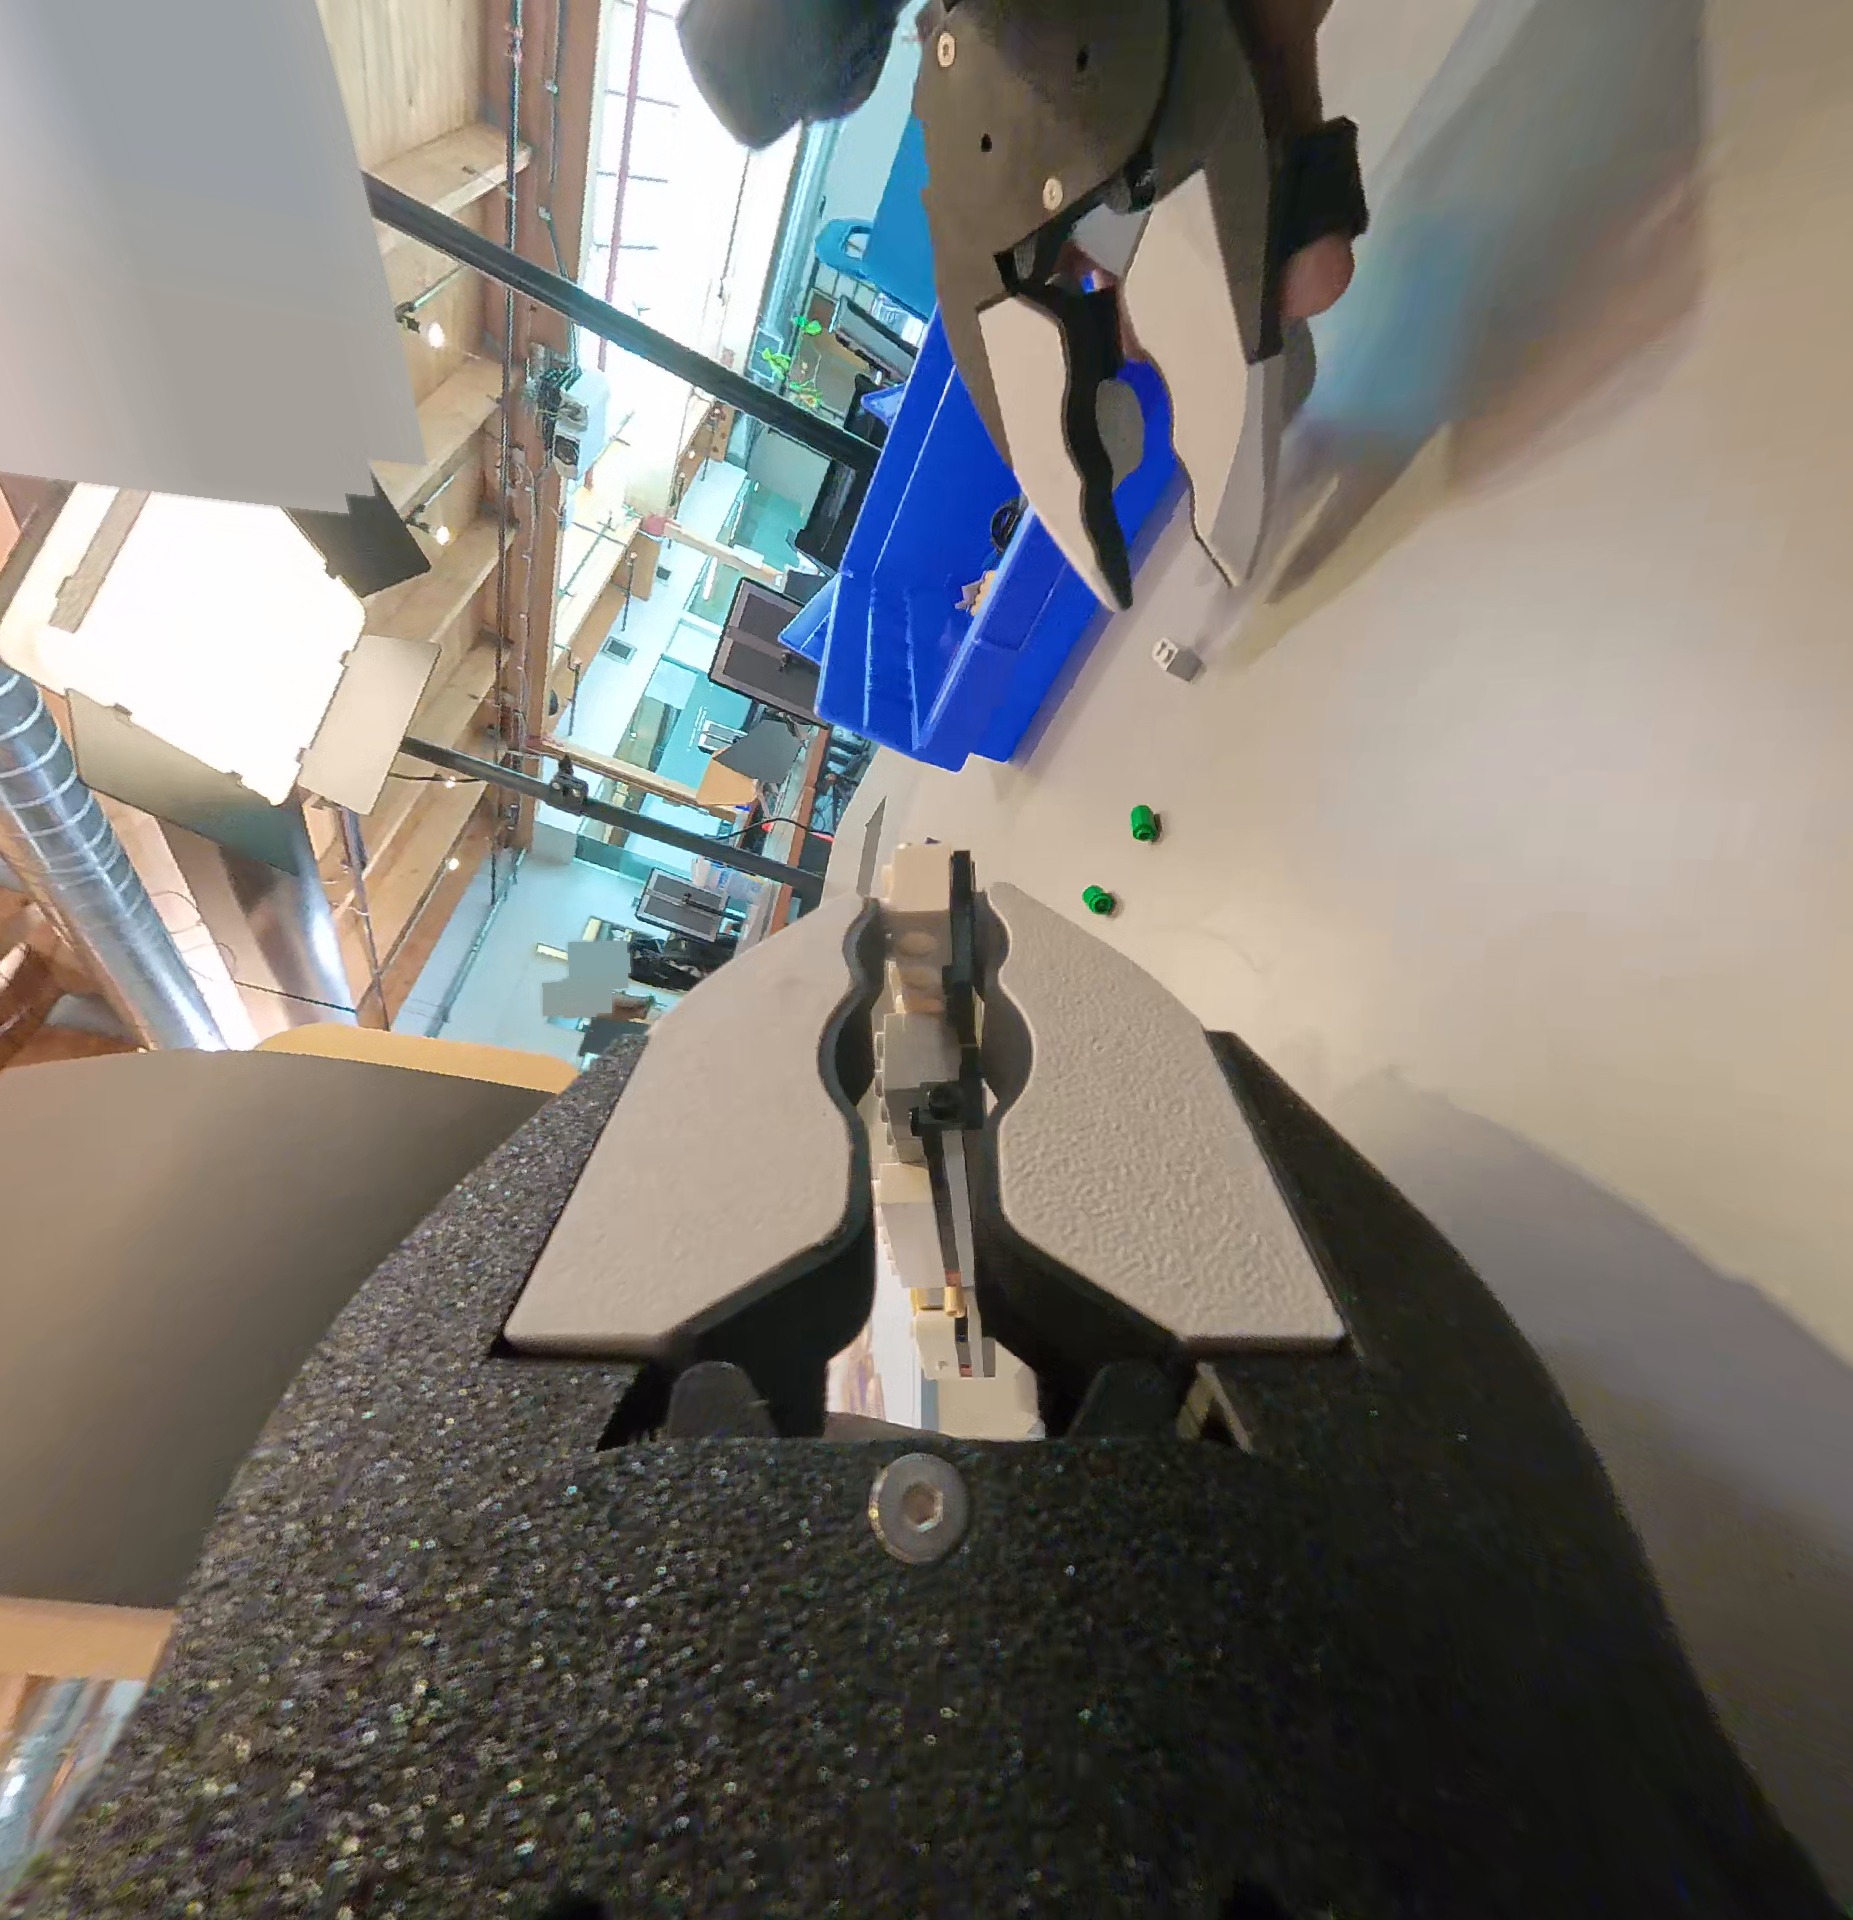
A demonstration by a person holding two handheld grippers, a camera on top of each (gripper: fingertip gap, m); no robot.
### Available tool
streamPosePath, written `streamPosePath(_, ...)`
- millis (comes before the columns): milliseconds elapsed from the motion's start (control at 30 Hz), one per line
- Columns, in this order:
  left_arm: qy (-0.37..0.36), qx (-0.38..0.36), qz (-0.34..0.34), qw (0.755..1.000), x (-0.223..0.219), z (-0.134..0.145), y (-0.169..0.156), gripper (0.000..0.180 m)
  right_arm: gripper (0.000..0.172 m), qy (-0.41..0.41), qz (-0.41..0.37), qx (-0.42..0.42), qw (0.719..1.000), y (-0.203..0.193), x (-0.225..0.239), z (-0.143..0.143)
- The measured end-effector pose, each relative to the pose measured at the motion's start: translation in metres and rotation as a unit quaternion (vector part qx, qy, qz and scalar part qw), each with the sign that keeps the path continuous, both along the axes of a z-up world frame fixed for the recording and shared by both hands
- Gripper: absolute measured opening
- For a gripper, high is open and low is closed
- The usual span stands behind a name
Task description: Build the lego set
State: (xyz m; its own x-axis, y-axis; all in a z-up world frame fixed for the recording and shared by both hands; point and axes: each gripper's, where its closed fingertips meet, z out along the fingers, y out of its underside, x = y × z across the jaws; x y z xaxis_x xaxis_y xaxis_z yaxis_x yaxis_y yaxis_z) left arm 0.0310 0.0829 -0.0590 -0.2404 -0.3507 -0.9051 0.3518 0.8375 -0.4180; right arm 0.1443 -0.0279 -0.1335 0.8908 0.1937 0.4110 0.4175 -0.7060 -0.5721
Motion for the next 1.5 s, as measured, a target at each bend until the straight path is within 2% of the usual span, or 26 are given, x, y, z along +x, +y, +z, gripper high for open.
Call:
streamPosePath(233, -0.015, 0.072, 0.025, 0.997, 0.002, -0.009, 0.002, 0.015, 0.023, 0.016, -0.052, -0.033, 0.998, -0.005, 0.023, -0.012)
streamPosePath(467, -0.014, 0.086, 0.023, 0.996, 0.003, -0.013, 0.002, 0.016, 0.020, 0.029, -0.077, -0.038, 0.996, 0.003, 0.028, -0.014)
streamPosePath(700, -0.026, 0.106, 0.022, 0.994, 0.002, -0.012, -0.002, 0.016, 0.011, 0.032, -0.052, -0.033, 0.998, 0.017, 0.018, -0.016)
streamPosePath(1000, -0.038, 0.099, 0.018, 0.994, 0.002, -0.008, -0.006, 0.016, 0.019, 0.049, -0.032, -0.028, 0.998, 0.026, 0.013, -0.014)
streamPosePath(1233, -0.044, 0.084, 0.020, 0.995, 0.003, -0.004, -0.005, 0.016, 0.010, 0.052, -0.017, -0.035, 0.998, 0.028, 0.010, -0.016)
streamPosePath(1367, -0.046, 0.084, 0.020, 0.995, 0.003, -0.005, -0.004, 0.016, 0.009, 0.062, 0.012, -0.010, 0.998, 0.035, 0.000, 0.002)
streamPosePath(1500, -0.052, 0.076, 0.020, 0.996, 0.003, -0.001, -0.005, 0.016, 0.009, 0.068, 0.104, 0.048, 0.991, 0.056, -0.035, 0.043)
